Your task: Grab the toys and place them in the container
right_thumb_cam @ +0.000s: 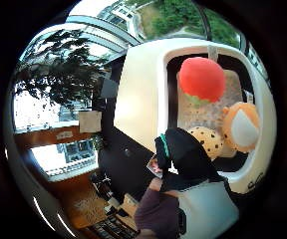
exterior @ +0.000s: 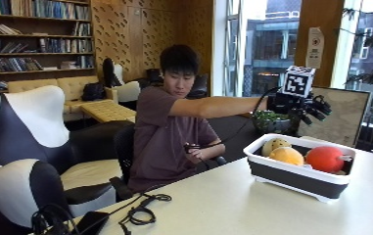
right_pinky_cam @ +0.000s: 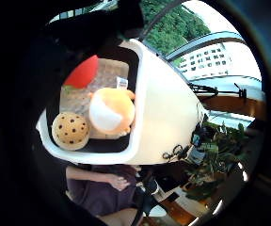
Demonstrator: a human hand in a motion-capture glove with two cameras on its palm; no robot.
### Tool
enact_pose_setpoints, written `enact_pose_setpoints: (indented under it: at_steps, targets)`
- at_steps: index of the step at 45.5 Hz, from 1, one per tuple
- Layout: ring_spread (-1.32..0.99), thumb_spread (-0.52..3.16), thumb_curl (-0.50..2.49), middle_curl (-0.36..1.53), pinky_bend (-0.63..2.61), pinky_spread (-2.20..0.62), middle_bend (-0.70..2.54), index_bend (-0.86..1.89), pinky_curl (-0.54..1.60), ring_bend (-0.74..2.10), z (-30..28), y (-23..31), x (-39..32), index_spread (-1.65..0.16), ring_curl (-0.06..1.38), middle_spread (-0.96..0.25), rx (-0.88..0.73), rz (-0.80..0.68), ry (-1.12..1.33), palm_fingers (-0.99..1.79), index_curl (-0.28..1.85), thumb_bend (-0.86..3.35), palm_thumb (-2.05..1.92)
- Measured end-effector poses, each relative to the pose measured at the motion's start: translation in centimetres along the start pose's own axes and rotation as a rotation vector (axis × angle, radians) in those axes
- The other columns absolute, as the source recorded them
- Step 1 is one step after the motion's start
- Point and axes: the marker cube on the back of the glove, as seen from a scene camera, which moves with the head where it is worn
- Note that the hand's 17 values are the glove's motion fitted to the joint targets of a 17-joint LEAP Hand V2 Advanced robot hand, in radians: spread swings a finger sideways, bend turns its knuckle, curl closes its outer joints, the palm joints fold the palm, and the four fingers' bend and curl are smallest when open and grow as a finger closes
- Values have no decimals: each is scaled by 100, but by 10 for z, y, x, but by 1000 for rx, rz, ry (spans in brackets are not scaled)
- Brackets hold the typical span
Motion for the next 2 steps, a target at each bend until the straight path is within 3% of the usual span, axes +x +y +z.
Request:
enact_pose_setpoints:
  at_steps: [2]
  targets:
    - [5,126,44,37,108,6,11,10,33,36,0,0,1,-21,41,6,10,7,5,-24,29,-1,19]
